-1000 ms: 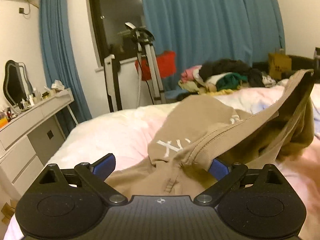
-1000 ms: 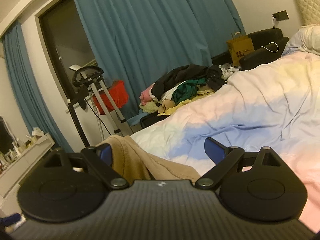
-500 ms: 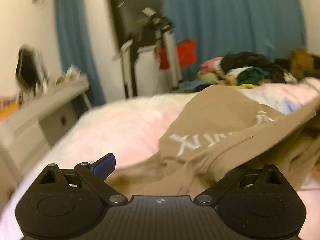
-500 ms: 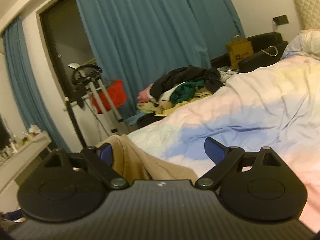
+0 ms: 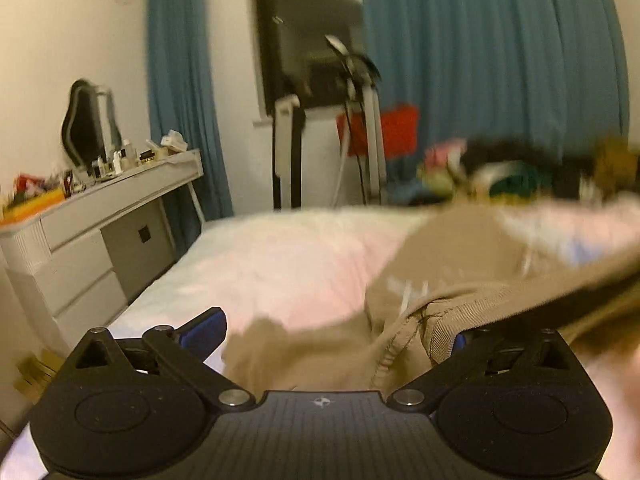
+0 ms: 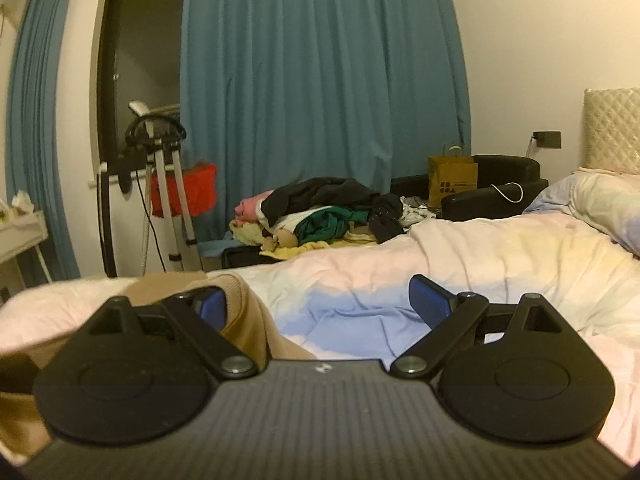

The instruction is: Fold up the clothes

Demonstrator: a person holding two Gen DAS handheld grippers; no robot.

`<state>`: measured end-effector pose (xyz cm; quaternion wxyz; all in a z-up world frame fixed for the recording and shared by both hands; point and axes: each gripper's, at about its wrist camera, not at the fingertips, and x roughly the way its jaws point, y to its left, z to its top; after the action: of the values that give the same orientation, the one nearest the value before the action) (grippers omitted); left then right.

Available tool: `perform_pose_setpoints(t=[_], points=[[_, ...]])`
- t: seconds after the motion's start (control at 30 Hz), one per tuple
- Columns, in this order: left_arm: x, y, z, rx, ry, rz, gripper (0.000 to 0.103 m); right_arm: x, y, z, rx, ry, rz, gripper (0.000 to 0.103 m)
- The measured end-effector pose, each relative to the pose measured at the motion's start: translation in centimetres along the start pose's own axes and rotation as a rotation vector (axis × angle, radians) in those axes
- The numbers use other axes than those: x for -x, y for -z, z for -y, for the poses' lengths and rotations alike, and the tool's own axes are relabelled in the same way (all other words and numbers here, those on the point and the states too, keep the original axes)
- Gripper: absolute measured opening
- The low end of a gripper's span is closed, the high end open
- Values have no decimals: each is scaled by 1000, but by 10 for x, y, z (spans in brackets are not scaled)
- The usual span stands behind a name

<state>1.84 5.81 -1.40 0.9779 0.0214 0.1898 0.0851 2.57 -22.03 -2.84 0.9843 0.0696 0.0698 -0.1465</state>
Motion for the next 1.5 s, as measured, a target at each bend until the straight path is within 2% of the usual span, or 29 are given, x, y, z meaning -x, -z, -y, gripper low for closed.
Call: perform_pose_setpoints(t=[0.13,0.2,0.37,0.57,0.73,0.8,0.9,1.03,1.2,1.33,1.5], points=[[36,-50,-20,48,-28,187,103,24,-46,-13,23,-33,97,93],[55,-78,-30,75,-31,270,103,37,-81,-19,20,-60,150,93],[102,-170,-60,132,-12,432,103,76,-183,-27,-7,-150,271,93],[163,-271,-94,199,97,597,103,126,-301,-24,-22,-253,358,93],[197,-341,-110,217,196,614,103,162,-367,-13,9,-297,370,93],[204,-359,-111,204,218,609,103,172,-382,-8,29,-305,375,93],[200,-378,-109,195,248,566,103,161,-387,-7,57,-307,323,93],[164,-383,-102,213,291,446,103,137,-386,-6,85,-311,232,93],[77,-376,-76,180,270,316,103,57,-348,-14,89,-283,84,93],[-17,-378,-41,172,218,220,103,-31,-323,-27,100,-219,15,93],[-161,-363,10,160,179,99,103,-167,-272,-37,97,-150,-43,93]])
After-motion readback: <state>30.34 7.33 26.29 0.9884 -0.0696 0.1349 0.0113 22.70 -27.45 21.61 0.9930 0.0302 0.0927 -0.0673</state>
